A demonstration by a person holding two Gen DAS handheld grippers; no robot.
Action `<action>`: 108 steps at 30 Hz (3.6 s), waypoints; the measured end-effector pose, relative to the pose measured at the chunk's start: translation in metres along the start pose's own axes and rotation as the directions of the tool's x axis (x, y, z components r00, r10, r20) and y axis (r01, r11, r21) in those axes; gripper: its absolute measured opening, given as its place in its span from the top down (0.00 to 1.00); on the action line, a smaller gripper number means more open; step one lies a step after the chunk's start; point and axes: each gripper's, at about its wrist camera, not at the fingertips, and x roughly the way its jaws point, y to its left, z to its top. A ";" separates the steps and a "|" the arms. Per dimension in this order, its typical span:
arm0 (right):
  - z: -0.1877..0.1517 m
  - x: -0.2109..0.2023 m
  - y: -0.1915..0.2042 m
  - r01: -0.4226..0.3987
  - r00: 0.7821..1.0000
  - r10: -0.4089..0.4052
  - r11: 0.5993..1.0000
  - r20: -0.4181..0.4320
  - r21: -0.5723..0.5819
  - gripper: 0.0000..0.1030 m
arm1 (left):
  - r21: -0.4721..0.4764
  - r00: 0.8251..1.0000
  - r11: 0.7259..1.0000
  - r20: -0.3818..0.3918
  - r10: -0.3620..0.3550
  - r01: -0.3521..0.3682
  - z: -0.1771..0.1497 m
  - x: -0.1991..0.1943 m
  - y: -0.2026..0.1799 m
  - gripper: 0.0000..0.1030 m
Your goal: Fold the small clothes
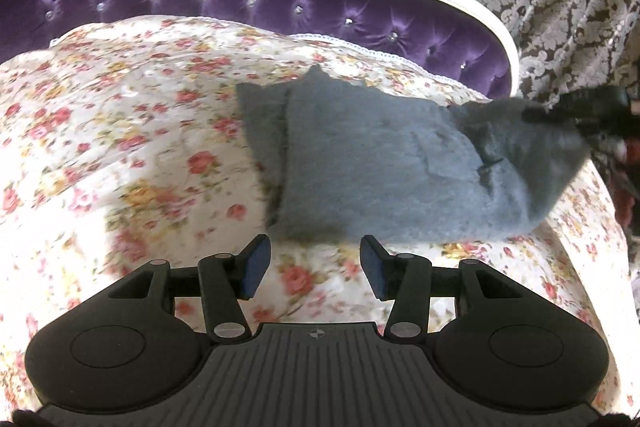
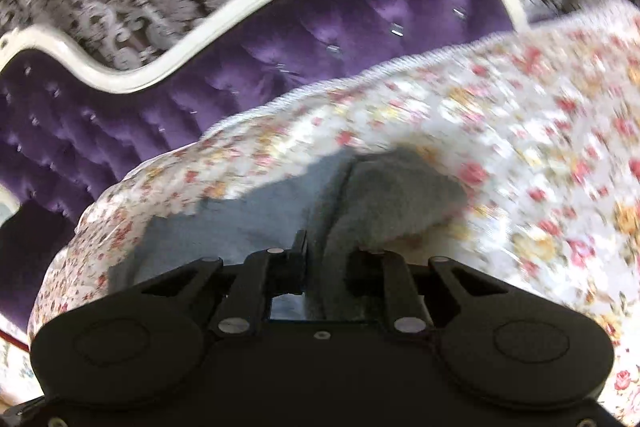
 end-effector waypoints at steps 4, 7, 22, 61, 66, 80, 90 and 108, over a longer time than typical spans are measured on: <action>0.009 0.003 0.055 -0.024 1.000 0.024 0.995 -0.003 -0.099 0.76 | -0.021 1.000 1.000 0.020 0.003 -0.002 -0.005 -0.012 0.015 0.54; 0.003 0.015 0.097 -0.044 0.999 0.042 0.985 -0.013 -0.165 0.78 | -0.044 1.000 0.999 0.031 0.001 0.000 -0.009 -0.020 0.027 0.54; -0.100 0.097 0.241 -0.163 0.981 0.091 0.869 -0.172 -0.468 0.76 | -0.104 1.000 0.995 0.024 0.014 -0.012 -0.021 -0.030 0.057 0.54; -0.147 0.020 0.180 -0.115 0.980 0.190 0.779 0.057 -0.617 0.86 | -0.205 0.958 0.946 -0.087 -0.272 0.250 0.091 0.040 0.026 0.44; -0.139 0.013 0.166 -0.168 0.970 0.235 0.826 0.058 -0.538 0.86 | -0.257 0.934 0.921 -0.129 -0.334 0.294 0.096 0.070 0.014 0.43; -0.147 0.018 0.159 -0.187 0.968 0.248 0.827 0.045 -0.530 0.86 | -0.258 0.970 0.949 -0.112 -0.216 0.181 0.115 0.133 0.013 0.61; -0.149 0.007 0.177 -0.209 0.953 0.291 0.827 0.079 -0.522 0.86 | -0.017 0.982 0.982 -0.037 -0.187 0.187 0.145 0.090 0.013 0.92; -0.162 0.011 0.163 -0.402 0.901 0.432 0.800 -0.038 -0.446 0.34 | 0.056 0.992 0.996 0.113 0.061 -0.068 0.113 0.050 0.028 0.47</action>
